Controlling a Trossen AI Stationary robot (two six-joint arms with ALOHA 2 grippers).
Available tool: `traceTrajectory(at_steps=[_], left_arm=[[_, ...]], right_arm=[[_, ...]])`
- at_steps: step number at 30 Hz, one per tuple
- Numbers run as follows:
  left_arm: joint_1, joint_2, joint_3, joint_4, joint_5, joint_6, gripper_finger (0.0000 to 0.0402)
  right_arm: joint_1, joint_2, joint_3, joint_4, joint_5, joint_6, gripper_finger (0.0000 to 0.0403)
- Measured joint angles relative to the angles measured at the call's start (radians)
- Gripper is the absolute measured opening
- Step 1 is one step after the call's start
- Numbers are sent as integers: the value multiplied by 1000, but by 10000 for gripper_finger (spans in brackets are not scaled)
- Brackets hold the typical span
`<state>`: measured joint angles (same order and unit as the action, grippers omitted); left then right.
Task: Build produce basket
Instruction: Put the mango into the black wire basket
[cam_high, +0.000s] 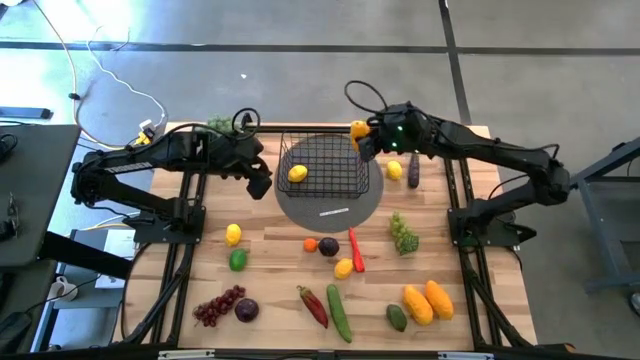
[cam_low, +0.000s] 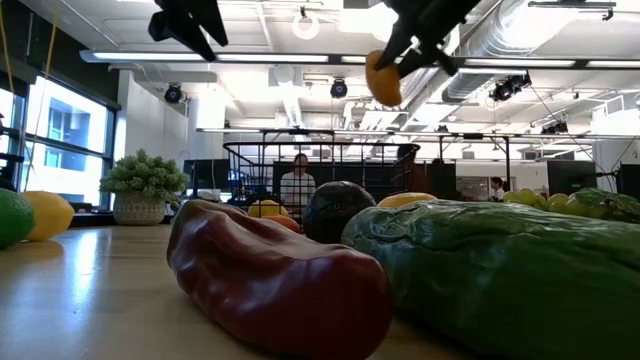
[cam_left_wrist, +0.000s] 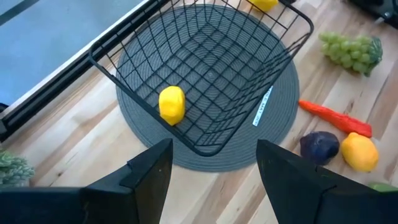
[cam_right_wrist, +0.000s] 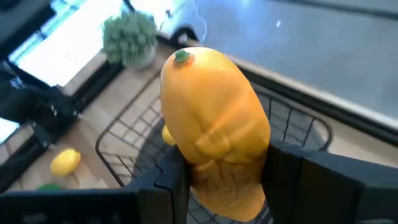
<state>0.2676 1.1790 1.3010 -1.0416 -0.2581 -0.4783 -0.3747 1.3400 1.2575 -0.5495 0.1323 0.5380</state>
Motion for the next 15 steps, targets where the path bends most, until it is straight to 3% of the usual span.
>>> traceTrajectory(at_steps=[4, 15], left_arm=[[10, 0, 0, 0, 0, -13, 223], [21, 0, 0, 0, 0, -35, 223]], right_arm=[[-25, 73, 0, 10, -53, -41, 124], [-32, 276, 0, 47, -58, -188, 124]])
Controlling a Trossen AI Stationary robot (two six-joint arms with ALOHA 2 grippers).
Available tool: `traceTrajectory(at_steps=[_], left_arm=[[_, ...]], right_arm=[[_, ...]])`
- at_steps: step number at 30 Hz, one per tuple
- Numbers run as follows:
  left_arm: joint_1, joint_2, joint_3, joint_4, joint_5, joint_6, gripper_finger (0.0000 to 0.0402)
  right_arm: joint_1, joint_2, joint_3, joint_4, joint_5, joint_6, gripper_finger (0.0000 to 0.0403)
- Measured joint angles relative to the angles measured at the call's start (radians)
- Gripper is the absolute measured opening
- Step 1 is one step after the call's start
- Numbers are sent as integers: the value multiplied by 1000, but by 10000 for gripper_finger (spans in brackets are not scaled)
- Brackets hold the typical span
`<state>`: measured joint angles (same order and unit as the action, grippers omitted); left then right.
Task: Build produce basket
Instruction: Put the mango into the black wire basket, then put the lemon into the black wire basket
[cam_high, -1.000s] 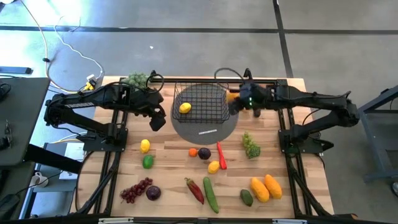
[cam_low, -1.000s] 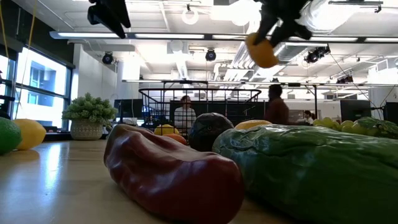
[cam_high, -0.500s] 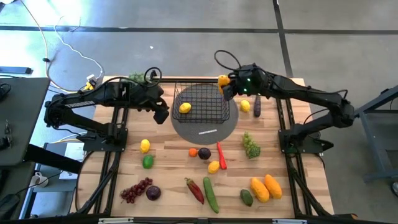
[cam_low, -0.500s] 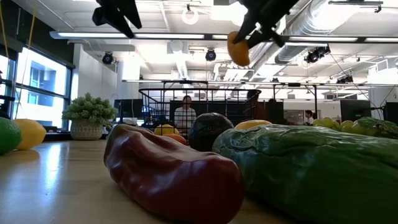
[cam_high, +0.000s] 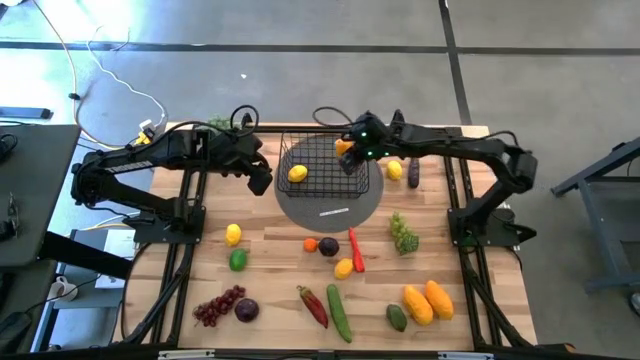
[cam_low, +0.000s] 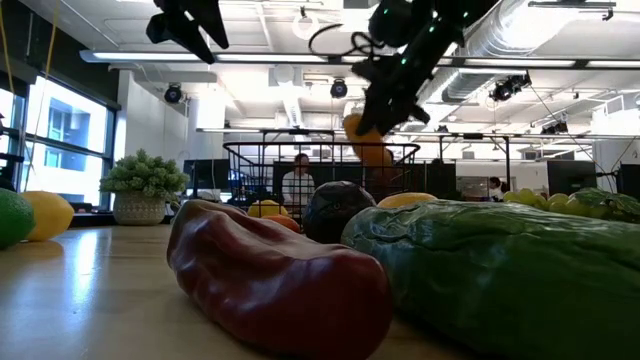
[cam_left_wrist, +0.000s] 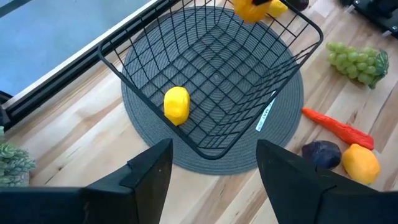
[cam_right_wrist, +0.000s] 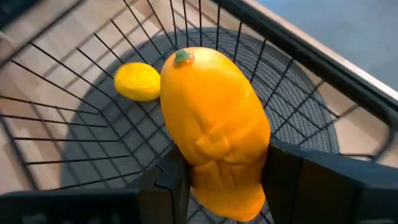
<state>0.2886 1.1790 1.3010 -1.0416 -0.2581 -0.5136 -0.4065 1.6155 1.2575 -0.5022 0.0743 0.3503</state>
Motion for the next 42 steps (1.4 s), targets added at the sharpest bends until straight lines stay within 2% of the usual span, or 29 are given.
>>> traceTrajectory(at_steps=[8, 16, 31, 42], left_arm=[[0, 0, 0, 0, 0, -11, 223], [0, 0, 0, 0, 0, -36, 223], [0, 0, 0, -4, 22, -33, 223], [0, 0, 0, -8, 65, 27, 224]], right_arm=[[-13, 96, 0, 43, 0, -59, 124], [-29, 126, 0, 47, 0, -108, 125], [-32, 126, 0, -2, 26, -60, 215], [-32, 125, 0, -8, 37, 35, 229]])
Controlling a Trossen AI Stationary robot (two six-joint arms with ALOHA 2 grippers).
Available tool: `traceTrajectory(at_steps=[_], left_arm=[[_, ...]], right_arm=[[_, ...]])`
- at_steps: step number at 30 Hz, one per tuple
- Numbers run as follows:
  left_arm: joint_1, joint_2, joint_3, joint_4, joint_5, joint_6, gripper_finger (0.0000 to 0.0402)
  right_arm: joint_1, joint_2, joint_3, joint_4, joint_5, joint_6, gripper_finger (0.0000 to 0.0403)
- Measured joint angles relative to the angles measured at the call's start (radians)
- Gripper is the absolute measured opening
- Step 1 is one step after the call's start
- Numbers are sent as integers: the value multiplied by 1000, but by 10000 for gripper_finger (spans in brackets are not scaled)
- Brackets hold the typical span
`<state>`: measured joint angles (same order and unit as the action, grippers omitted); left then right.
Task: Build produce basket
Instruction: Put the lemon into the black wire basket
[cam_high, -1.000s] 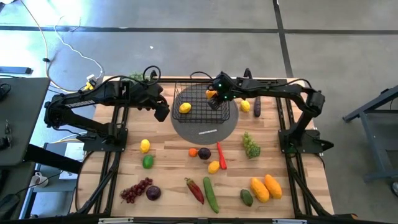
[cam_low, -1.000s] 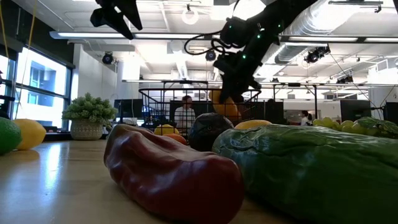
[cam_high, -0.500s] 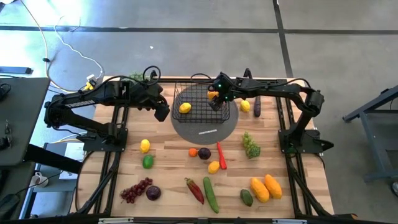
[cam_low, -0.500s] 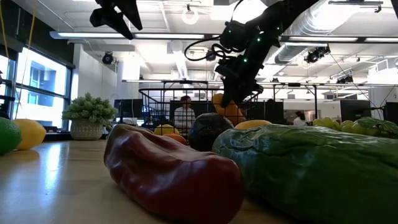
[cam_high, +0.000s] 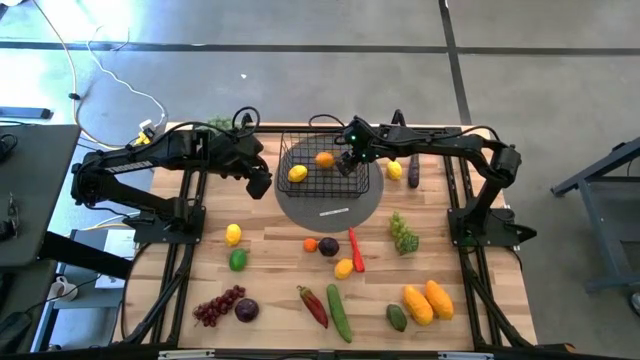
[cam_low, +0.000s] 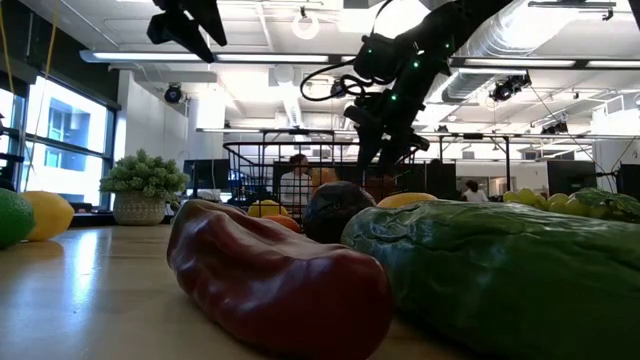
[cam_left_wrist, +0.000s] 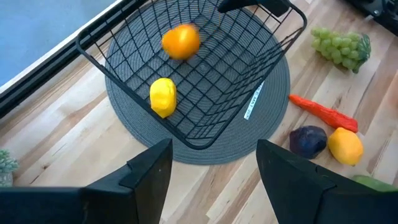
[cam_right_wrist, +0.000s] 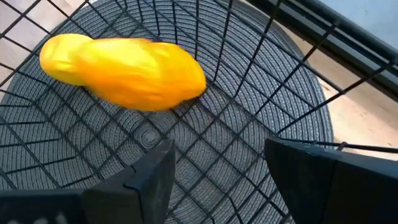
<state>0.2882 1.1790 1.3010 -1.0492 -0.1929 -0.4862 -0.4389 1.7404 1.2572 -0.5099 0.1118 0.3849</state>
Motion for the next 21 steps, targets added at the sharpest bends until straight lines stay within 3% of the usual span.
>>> traceTrajectory(at_steps=[16, 21], left_arm=[[35, 0, 0, -102, 6, 18, 224], [53, 0, 0, -164, 9, -71, 224]], right_arm=[[0, -92, 0, -1, 18, 10, 229], [0, -141, 0, -3, 28, 8, 229]])
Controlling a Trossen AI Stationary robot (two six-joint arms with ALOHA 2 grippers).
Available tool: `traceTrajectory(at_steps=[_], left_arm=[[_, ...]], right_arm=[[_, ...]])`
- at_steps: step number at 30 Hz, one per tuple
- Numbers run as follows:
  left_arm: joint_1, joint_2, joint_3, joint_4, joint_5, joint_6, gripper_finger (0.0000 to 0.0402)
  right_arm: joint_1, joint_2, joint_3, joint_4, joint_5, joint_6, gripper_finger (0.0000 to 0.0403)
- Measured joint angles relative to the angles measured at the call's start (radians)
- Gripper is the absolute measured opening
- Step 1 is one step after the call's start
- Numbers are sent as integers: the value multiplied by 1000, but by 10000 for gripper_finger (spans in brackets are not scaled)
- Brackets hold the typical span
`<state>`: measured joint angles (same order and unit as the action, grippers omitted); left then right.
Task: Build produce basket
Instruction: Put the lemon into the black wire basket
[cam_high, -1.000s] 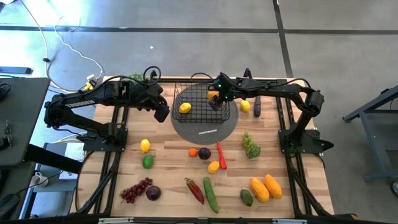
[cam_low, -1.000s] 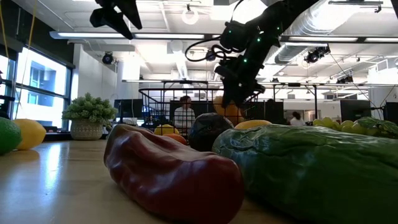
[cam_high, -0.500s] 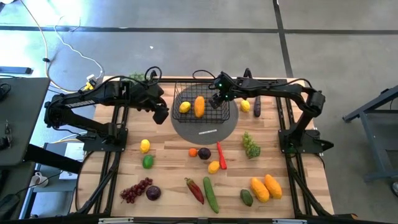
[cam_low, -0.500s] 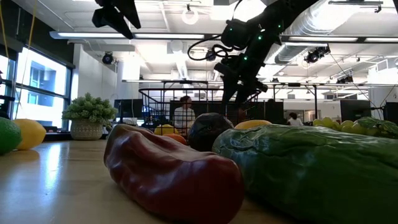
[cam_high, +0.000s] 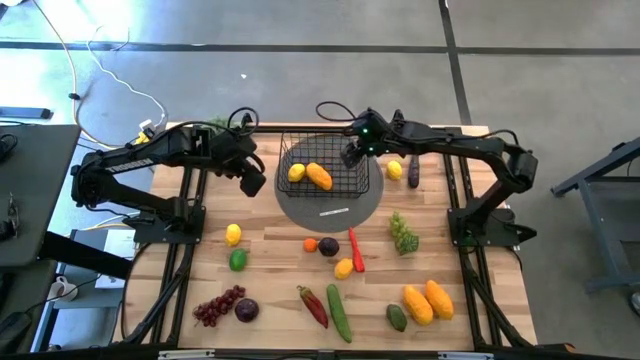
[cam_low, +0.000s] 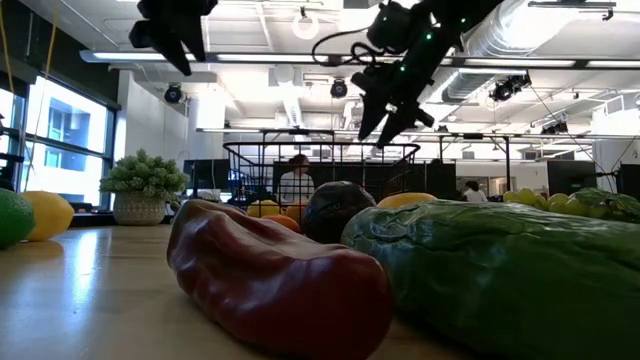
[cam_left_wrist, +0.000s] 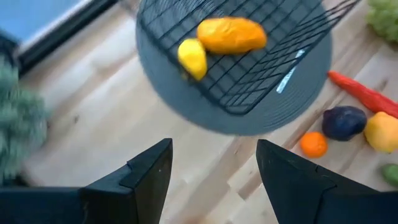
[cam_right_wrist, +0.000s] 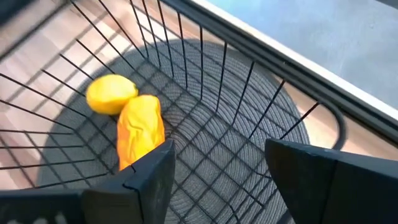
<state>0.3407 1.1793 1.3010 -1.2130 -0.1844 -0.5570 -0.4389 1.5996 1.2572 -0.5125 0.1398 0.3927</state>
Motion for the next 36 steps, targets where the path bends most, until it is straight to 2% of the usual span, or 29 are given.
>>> traceTrajectory(at_steps=[6, 10, 18, 23, 31, 36], left_arm=[[-1, 0, 0, -85, 85, -148, 224], [-20, 0, 0, -150, 141, -300, 224], [-153, 0, -9, -210, 126, -570, 224], [-259, 1, -102, -202, 127, -761, 223], [-359, 1, -285, -141, 169, -941, 223], [-389, 1, -385, -73, 180, -1001, 223]], right_arm=[[0, -46, 0, -12, 5, 0, 229], [0, -64, 0, -24, 6, -12, 229], [0, -75, 0, -32, 5, -35, 229], [1, -75, 0, -55, 5, -36, 229], [1, -75, 0, -83, -10, -61, 229], [1, -75, 0, -83, -14, -62, 229]])
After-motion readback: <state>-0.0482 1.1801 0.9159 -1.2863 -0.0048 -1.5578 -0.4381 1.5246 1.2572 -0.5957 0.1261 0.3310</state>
